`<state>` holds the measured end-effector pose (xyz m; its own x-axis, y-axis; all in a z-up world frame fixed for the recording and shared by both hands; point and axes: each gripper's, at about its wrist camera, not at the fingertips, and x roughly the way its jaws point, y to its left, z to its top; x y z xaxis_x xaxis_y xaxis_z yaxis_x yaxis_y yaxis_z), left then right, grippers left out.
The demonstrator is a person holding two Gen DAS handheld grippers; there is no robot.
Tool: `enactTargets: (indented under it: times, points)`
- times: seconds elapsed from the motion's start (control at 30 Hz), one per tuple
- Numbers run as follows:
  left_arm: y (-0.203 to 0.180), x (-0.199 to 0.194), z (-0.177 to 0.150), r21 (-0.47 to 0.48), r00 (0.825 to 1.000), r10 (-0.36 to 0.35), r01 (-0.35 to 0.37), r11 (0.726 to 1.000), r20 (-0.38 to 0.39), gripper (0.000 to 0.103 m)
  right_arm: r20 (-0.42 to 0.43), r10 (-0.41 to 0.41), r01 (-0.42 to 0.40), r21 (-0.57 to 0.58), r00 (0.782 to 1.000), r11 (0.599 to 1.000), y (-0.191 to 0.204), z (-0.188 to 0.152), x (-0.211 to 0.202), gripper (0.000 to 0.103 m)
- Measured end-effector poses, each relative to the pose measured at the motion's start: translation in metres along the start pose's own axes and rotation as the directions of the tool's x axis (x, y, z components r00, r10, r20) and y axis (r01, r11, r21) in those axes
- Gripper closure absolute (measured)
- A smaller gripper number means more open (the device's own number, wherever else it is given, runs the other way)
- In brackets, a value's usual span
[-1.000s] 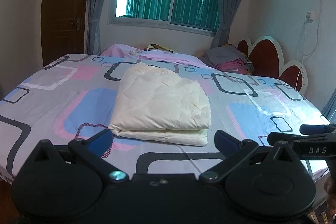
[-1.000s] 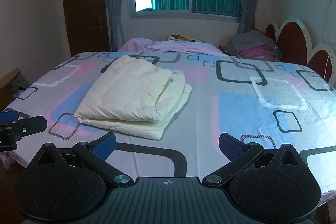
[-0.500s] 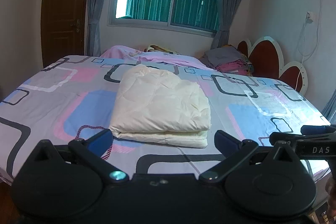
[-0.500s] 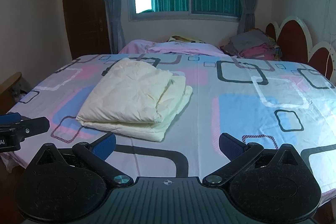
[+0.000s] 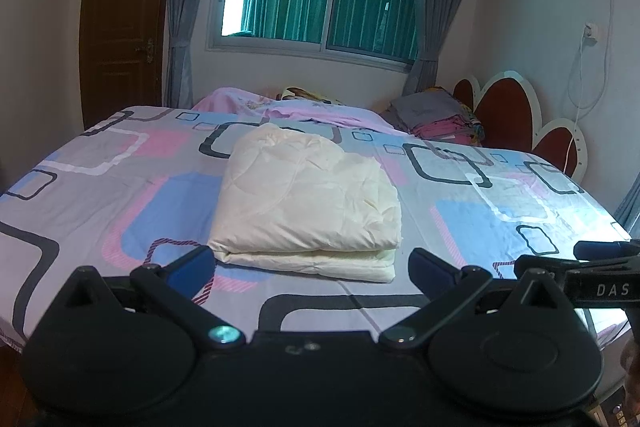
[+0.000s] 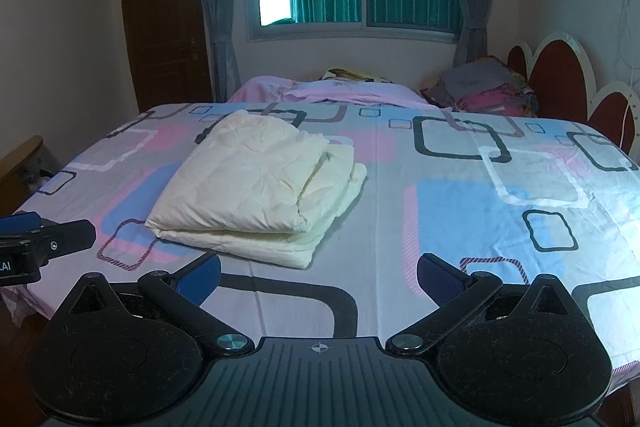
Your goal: Fold large clothes
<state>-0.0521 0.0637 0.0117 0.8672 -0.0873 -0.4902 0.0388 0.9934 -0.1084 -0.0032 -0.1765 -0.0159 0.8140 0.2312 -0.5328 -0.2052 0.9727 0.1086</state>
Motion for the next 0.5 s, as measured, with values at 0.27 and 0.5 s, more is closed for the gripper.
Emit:
enactTargets:
  times: [0.27,0.5]
  points:
    - [-0.0018,-0.0004,-0.0012,-0.001,1.000,0.002,-0.002,1.000,0.001,0.000,0.004,0.000,0.000,0.007,1.000,1.000,-0.0013,-0.0001,-0.0014,0.000]
    - [-0.0026,0.0002,-0.0015,0.000,1.000,0.002,-0.002,1.000,0.001,0.000,0.003,0.002,-0.002,0.006,1.000,1.000,-0.0020,0.0004,-0.0014,0.000]
